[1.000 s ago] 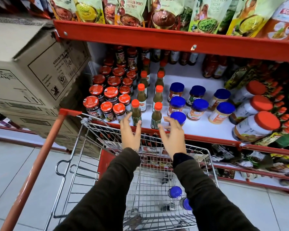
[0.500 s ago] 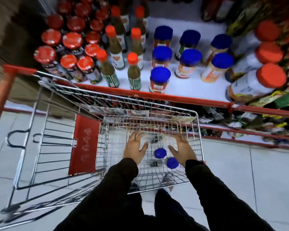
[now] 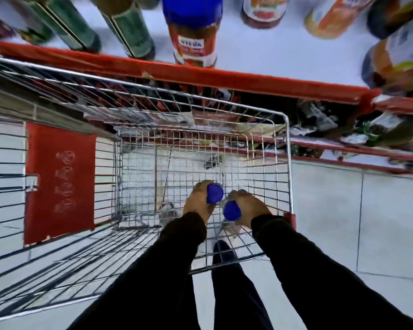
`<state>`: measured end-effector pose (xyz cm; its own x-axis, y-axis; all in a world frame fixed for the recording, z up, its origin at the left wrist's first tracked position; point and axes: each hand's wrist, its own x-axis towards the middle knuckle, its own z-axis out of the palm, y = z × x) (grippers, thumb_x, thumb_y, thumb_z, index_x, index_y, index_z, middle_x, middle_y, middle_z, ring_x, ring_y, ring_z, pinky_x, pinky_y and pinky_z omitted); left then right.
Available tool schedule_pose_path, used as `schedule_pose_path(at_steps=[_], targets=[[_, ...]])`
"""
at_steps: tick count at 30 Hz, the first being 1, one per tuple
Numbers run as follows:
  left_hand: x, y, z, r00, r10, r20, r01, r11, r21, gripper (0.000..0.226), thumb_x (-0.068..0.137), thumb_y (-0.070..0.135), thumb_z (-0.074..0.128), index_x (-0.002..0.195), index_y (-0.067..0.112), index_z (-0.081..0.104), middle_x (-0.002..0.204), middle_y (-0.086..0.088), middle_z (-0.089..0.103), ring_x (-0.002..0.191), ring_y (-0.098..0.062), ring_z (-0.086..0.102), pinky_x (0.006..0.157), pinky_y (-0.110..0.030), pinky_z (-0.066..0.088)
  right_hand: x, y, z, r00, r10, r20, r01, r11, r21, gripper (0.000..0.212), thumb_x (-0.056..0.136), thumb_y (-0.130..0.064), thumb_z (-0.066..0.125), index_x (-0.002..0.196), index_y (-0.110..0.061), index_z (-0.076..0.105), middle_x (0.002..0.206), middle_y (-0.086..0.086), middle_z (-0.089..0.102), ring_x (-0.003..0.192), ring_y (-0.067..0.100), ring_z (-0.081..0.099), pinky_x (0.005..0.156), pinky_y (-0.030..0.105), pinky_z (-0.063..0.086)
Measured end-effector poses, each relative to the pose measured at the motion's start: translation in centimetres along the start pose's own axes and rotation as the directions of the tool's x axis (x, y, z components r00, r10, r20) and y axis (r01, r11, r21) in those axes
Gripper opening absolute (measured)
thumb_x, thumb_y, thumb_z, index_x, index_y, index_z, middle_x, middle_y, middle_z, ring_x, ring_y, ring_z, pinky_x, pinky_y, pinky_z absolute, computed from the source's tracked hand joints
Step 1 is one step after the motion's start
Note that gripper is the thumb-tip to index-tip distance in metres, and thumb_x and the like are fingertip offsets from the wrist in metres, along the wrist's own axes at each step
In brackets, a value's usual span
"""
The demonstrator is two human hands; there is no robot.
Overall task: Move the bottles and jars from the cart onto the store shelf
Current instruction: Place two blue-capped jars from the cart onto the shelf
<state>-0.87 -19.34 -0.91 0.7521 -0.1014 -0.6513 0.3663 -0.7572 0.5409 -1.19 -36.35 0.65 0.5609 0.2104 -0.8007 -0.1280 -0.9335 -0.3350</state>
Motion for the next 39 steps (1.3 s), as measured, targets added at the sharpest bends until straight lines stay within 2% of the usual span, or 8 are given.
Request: schedule_pose_path(at_steps=[5, 9, 14, 18, 23, 29, 34, 39], targets=[[0.4, 0.3, -0.1, 0.999, -0.014, -0.051, 0.01, 0.998, -0.068, 0.05, 0.078, 0.003, 0.073, 0.125, 0.01, 0.056, 0.123, -0.01, 0.062, 0.105, -0.024, 0.061, 0.08, -0.015, 0.042, 0.9, 0.3, 0.1, 0.998, -0.05, -0.048, 0.042, 0.988, -0.151, 0.052, 0.087, -0.004, 0.066, 0.136, -0.012, 0.049, 0.139, 0.014, 0.051, 0.119, 0.041, 0.062, 0.092, 0.045, 0.054], [-1.0, 0.1, -1.8, 0.993, -0.022, -0.115, 0.008, 0.992, -0.127, 0.057, 0.072, 0.019, 0.083, 0.123, 0.012, 0.06, 0.12, -0.008, 0.063, 0.106, -0.027, 0.063, 0.091, -0.033, 0.054, -0.8, -0.3, -1.6, 0.99, -0.019, -0.137, 0.017, 1.0, -0.014, 0.06, 0.078, -0.014, 0.08, 0.132, -0.017, 0.055, 0.134, 0.01, 0.059, 0.117, 0.036, 0.064, 0.092, 0.04, 0.054], [-4.3, 1.8, -5.2, 0.977, -0.096, -0.19, 0.014, 0.919, -0.393, 0.062, 0.069, 0.008, 0.086, 0.124, 0.012, 0.058, 0.115, 0.002, 0.059, 0.109, -0.021, 0.061, 0.078, -0.012, 0.055, -5.2, -1.1, -4.5, 0.959, -0.019, -0.284, 0.063, 0.987, 0.145, 0.066, 0.07, -0.024, 0.088, 0.127, -0.017, 0.058, 0.127, 0.009, 0.066, 0.111, 0.031, 0.065, 0.09, 0.038, 0.057], [-7.5, 4.7, -8.5, 0.956, -0.091, -0.277, -0.053, 0.881, -0.47, 0.061, 0.065, 0.011, 0.089, 0.118, 0.015, 0.059, 0.104, 0.003, 0.062, 0.106, -0.023, 0.063, 0.093, -0.034, 0.056, -9.8, -2.0, -7.4, 0.909, -0.032, -0.415, 0.126, 0.972, 0.2, 0.066, 0.069, -0.034, 0.089, 0.125, -0.019, 0.059, 0.123, 0.005, 0.069, 0.108, 0.029, 0.066, 0.085, 0.032, 0.053], [-11.3, 9.0, -12.1, 0.934, 0.011, -0.357, -0.194, 0.856, -0.48, 0.058, 0.063, 0.016, 0.09, 0.112, 0.023, 0.06, 0.104, 0.008, 0.064, 0.106, -0.018, 0.061, 0.099, -0.039, 0.055, -14.8, -2.4, -11.5, 0.84, -0.047, -0.541, 0.232, 0.932, 0.28, 0.07, 0.066, -0.069, 0.084, 0.118, -0.028, 0.061, 0.109, -0.005, 0.071, 0.098, 0.015, 0.067, 0.087, 0.03, 0.056], [-13.3, 14.5, -15.4, 0.873, 0.157, -0.461, -0.359, 0.848, -0.39, 0.062, 0.057, 0.03, 0.092, 0.111, 0.031, 0.061, 0.111, 0.001, 0.07, 0.109, -0.02, 0.067, 0.101, -0.041, 0.054, -19.2, -2.9, -17.3, 0.679, -0.132, -0.722, 0.402, 0.89, 0.214, 0.064, 0.063, -0.042, 0.093, 0.116, -0.021, 0.065, 0.109, -0.002, 0.069, 0.1, 0.018, 0.067, 0.091, 0.029, 0.055], [-14.0, 20.0, -18.1, 0.79, 0.248, -0.561, -0.496, 0.796, -0.346, 0.061, 0.066, 0.019, 0.089, 0.121, 0.019, 0.062, 0.111, 0.003, 0.068, 0.1, -0.001, 0.065, 0.088, -0.003, 0.048, -21.1, -2.9, -21.8, 0.489, -0.093, -0.867, 0.499, 0.845, 0.191, 0.06, 0.063, -0.043, 0.095, 0.112, -0.023, 0.066, 0.105, -0.002, 0.071, 0.095, 0.017, 0.069, 0.088, 0.042, 0.06], [-13.7, 25.3, -20.5, 0.714, 0.299, -0.633, -0.585, 0.751, -0.305, 0.062, 0.071, 0.013, 0.085, 0.128, 0.012, 0.059, 0.11, 0.003, 0.065, 0.101, -0.012, 0.064, 0.093, -0.02, 0.053, -21.5, -3.3, -25.5, 0.382, 0.03, -0.924, 0.564, 0.784, 0.259, 0.06, 0.065, -0.052, 0.093, 0.112, -0.03, 0.062, 0.106, -0.003, 0.073, 0.097, 0.018, 0.068, 0.091, 0.046, 0.059]])
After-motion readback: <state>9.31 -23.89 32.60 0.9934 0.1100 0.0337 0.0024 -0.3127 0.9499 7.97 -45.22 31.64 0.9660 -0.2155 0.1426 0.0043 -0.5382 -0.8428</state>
